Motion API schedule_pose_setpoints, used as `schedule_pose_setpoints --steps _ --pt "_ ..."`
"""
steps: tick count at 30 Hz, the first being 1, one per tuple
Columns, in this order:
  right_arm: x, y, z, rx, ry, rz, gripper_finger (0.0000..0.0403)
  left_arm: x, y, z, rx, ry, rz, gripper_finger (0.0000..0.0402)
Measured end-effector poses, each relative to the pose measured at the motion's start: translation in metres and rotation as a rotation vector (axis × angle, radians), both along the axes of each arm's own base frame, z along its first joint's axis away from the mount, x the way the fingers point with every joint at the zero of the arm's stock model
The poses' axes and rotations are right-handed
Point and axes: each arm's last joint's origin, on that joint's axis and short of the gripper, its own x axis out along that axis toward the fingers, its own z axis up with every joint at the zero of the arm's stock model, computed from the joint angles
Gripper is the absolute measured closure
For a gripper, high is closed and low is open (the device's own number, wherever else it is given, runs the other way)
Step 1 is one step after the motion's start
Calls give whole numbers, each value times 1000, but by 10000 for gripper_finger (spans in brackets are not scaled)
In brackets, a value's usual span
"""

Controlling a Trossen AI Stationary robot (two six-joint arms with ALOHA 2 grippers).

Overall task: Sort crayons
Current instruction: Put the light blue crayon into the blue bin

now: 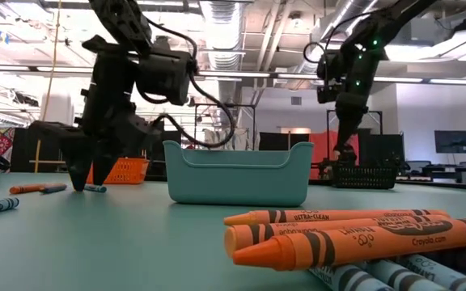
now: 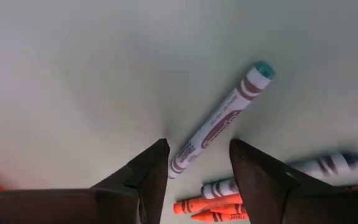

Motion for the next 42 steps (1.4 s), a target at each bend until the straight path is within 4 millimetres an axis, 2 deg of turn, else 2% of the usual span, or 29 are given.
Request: schedule_pose_setpoints --steps 7,14,21,28,34,38,42 --pt "6 9 6 -23 -23 31 250 4 0 -3 -26 -16 -42 301" --pt "13 16 6 -22 -24 52 250 5 0 -4 -24 -28 -77 386" --pt "17 21 6 -12 -21 54 250 11 3 2 52 -43 -105 398" --pt "22 31 5 12 -1 78 250 25 5 49 105 -197 -94 400" --pt "28 42 4 32 13 109 250 38 -8 95 4 -452 -86 401" --pt "32 50 3 49 34 137 250 50 -26 110 -141 -605 -130 401" --pt "34 61 2 77 68 170 250 61 -46 114 -249 -716 -190 401"
